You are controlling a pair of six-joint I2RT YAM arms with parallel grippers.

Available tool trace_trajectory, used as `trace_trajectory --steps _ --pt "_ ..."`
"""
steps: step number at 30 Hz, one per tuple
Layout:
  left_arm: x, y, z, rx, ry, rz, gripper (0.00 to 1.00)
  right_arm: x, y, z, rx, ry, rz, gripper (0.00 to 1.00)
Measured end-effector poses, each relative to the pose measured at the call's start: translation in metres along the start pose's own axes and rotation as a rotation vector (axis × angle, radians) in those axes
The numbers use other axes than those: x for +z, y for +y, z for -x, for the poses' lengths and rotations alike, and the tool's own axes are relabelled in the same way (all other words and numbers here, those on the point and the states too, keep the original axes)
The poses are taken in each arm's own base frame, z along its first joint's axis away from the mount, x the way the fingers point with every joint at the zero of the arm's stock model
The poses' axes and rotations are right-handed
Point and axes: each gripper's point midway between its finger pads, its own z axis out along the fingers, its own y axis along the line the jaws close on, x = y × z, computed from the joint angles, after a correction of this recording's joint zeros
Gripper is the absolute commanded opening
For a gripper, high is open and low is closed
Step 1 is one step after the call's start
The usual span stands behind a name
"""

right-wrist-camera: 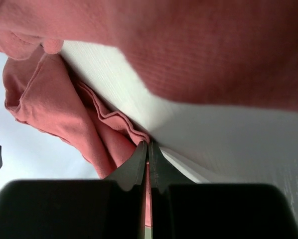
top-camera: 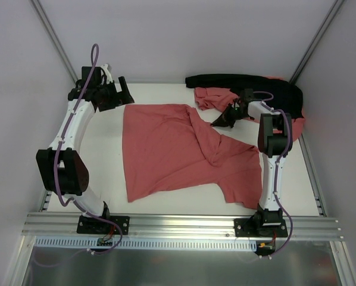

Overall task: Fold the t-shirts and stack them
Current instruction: Flatten out the tshirt

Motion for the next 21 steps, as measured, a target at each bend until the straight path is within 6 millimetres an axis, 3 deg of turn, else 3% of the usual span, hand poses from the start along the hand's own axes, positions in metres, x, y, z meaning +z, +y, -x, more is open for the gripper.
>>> trace_trajectory --steps 4,7,12,15,18,21 --pt "0.0 0.003 -0.008 -0.004 0.014 0.007 0.99 -0.003 0.004 0.009 -0.009 -0.034 -0.014 0.0" --pt "0.004 0.006 -0.017 -0.01 0.035 0.012 0.99 -0.012 0.02 0.023 -0.032 -0.08 -0.006 0.0" --pt "0.011 0.014 -0.036 -0.027 0.076 0.023 0.99 -0.054 0.085 0.058 -0.134 -0.211 0.075 0.0" --pt "0.015 0.015 -0.041 -0.033 0.082 0.019 0.99 -0.085 0.118 0.067 -0.19 -0.278 0.127 0.0" --pt "0.017 0.015 -0.042 -0.04 0.08 0.015 0.99 -0.108 0.134 0.068 -0.212 -0.32 0.154 0.0" --pt "0.019 0.013 -0.043 -0.046 0.079 0.001 0.99 -0.124 0.138 0.072 -0.208 -0.348 0.161 0.0"
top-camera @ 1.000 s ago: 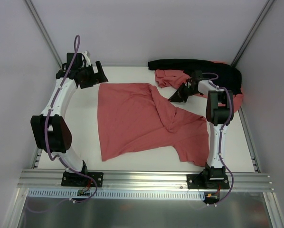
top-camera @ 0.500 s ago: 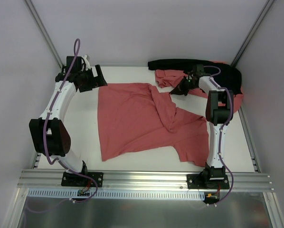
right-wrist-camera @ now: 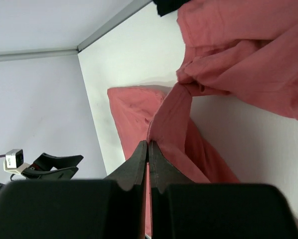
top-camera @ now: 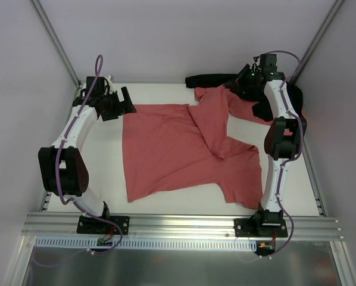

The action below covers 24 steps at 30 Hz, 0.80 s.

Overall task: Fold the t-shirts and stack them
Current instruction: Flatten out the tshirt

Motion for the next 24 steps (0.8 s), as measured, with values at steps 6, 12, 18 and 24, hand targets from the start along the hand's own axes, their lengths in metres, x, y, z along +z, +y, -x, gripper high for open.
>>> trace_trajectory --steps 6,12,18,24 --pt "0.001 -0.002 0.004 0.004 -0.019 -0.011 0.99 -0.019 -0.014 0.022 0.034 -0.052 -0.038 0.0" --pt "-0.003 -0.003 0.003 0.007 -0.026 -0.014 0.99 -0.05 -0.008 0.061 0.017 -0.16 -0.031 0.0" --pt "-0.001 -0.001 -0.001 0.005 -0.021 -0.012 0.99 -0.07 0.005 0.085 -0.01 -0.236 0.003 0.0" --pt "0.001 0.0 -0.003 0.004 -0.02 -0.014 0.99 -0.058 -0.005 0.089 0.013 -0.225 0.018 0.0"
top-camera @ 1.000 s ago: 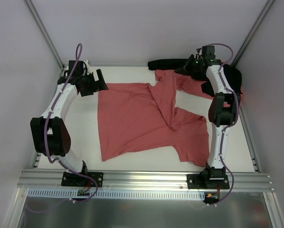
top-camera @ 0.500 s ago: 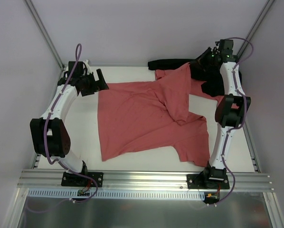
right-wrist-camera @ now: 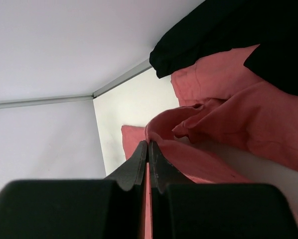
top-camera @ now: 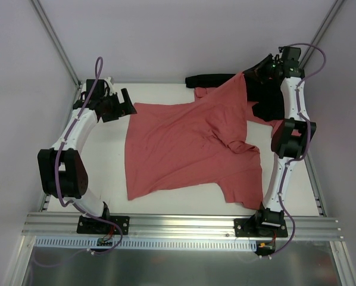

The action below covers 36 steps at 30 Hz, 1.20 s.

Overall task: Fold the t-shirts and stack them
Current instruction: Flatten out the tshirt

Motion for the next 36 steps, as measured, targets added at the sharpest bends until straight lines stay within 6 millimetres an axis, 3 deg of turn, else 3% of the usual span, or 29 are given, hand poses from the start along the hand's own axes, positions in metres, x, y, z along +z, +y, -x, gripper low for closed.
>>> trace_trajectory --steps 4,6,11,16,19,25,28,32,36 --pt "0.006 0.003 0.0 0.004 -0.007 0.002 0.99 0.016 -0.017 -0.007 0.038 0.037 -0.002 0.0" --pt "0.018 0.008 -0.001 0.006 0.005 0.01 0.99 0.021 -0.027 -0.013 0.054 0.057 -0.011 0.0" --pt "0.074 0.027 -0.008 -0.005 0.052 0.021 0.99 0.029 -0.049 -0.033 0.101 0.117 -0.039 0.0" --pt "0.122 0.037 -0.008 -0.021 0.067 0.004 0.99 0.03 -0.056 -0.041 0.116 0.146 -0.045 0.0" --pt "0.143 0.035 0.013 -0.007 0.018 -0.021 0.99 0.028 -0.053 -0.042 0.111 0.15 -0.038 0.0" --pt "0.159 0.018 0.077 0.039 -0.119 -0.073 0.98 0.026 -0.052 -0.046 0.117 0.17 -0.03 0.0" --pt "0.166 0.016 0.099 0.048 -0.16 -0.084 0.98 0.026 -0.052 -0.047 0.122 0.177 -0.031 0.0" --pt "0.179 0.026 0.11 0.035 -0.156 -0.078 0.98 0.025 -0.05 -0.048 0.123 0.181 -0.028 0.0" --pt "0.19 0.041 0.101 0.006 -0.099 -0.052 0.98 0.024 -0.048 -0.048 0.123 0.186 -0.022 0.0"
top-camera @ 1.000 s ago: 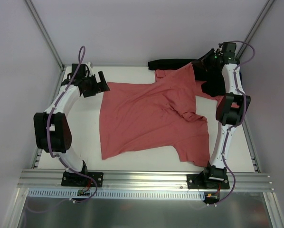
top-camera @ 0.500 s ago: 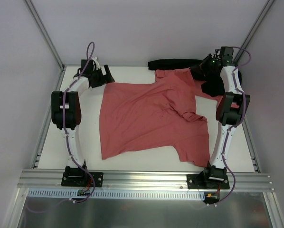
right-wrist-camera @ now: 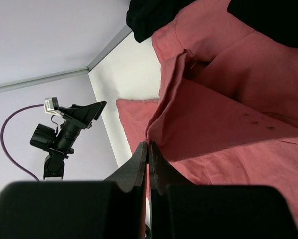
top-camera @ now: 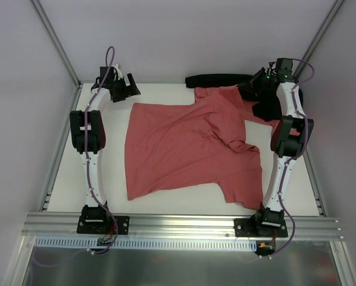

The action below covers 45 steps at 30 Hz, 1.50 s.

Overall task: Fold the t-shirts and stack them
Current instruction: Flatten out the tshirt

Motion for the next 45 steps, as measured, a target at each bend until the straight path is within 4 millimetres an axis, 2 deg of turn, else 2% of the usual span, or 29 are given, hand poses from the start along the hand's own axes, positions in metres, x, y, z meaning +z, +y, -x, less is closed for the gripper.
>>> trace_trajectory --steps 6,20,28,31,32,37,38,42,44,45 --pt "-0.002 0.01 -0.02 -0.05 0.089 0.024 0.96 0.0 0.001 -0.001 0.001 0.004 0.004 0.0" --pt "-0.001 0.0 -0.048 -0.153 0.207 -0.036 0.95 -0.002 -0.001 0.003 0.002 -0.005 0.006 0.0" --pt "-0.001 -0.005 -0.052 -0.187 0.226 -0.058 0.93 -0.002 -0.003 0.005 0.003 -0.01 0.007 0.0" --pt "-0.001 -0.007 -0.054 -0.198 0.235 -0.072 0.83 -0.002 -0.003 0.005 0.003 -0.011 0.008 0.0" --pt "0.0 -0.008 -0.055 -0.202 0.238 -0.079 0.76 -0.002 -0.003 0.005 0.003 -0.011 0.008 0.0" --pt "0.004 -0.012 -0.063 -0.238 0.266 -0.113 0.56 -0.003 -0.002 0.005 0.002 -0.012 0.009 0.0" --pt "0.004 -0.013 -0.064 -0.246 0.27 -0.119 0.47 -0.003 -0.002 0.005 0.002 -0.012 0.009 0.0" --pt "0.008 -0.013 -0.07 -0.264 0.287 -0.123 0.28 -0.003 -0.002 0.005 0.002 -0.013 0.009 0.0" --pt "0.01 -0.012 -0.073 -0.271 0.295 -0.126 0.26 -0.003 -0.002 0.005 0.002 -0.012 0.008 0.0" --pt "0.01 -0.012 -0.074 -0.272 0.297 -0.127 0.22 -0.003 -0.003 0.005 0.003 -0.011 0.007 0.0"
